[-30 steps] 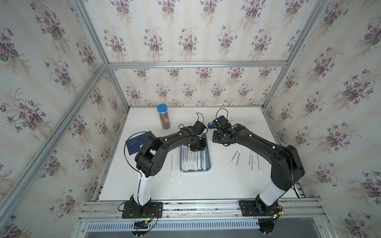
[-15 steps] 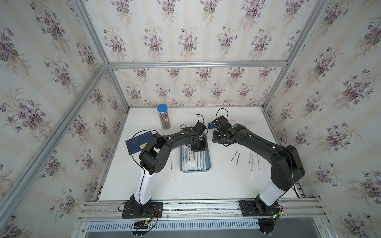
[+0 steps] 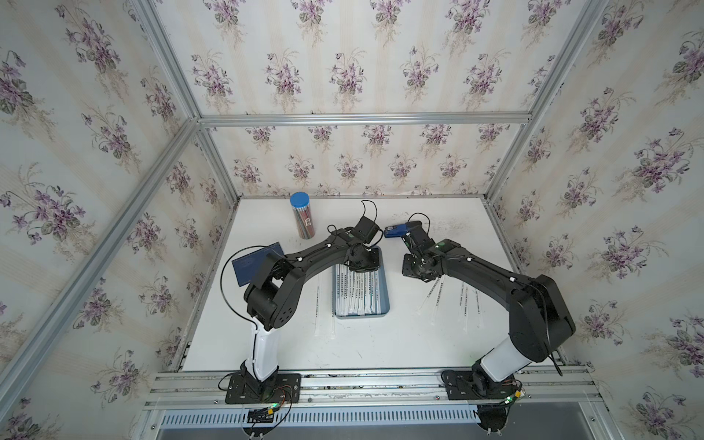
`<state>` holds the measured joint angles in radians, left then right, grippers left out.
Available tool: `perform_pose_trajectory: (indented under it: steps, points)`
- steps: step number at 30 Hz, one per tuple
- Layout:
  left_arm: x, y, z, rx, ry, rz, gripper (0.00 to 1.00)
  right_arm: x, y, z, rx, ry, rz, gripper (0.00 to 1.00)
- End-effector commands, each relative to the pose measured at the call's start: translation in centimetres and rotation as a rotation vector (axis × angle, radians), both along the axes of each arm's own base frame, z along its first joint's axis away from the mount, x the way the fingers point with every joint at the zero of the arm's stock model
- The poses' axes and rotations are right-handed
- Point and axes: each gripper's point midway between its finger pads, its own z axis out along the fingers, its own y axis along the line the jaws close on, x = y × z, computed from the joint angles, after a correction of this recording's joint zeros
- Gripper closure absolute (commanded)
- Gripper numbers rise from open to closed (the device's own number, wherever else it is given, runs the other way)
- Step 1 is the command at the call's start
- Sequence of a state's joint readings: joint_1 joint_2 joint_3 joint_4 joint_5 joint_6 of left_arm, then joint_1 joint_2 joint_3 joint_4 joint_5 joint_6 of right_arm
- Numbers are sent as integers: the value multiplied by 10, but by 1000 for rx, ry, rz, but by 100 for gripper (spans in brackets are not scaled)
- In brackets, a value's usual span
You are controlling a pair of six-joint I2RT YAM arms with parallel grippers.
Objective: Put the straws into the storage box
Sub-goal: Place the straw in the storage box, then pick up the straw from the center of the board.
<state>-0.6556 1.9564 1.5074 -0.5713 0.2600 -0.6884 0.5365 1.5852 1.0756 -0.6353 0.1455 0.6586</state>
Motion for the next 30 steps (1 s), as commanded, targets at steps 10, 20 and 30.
perform_pose_trajectory:
  steps: [10,20,30]
  points:
    - [-21,147,58,404,-260,118,18,-41,-43,-38,-34,109,-152,77]
    - [-37,201,34,358,-177,226,14,-39,-51,-61,-75,128,-160,73]
    - [-43,198,19,338,-134,226,15,-31,-54,-74,-92,129,-137,78]
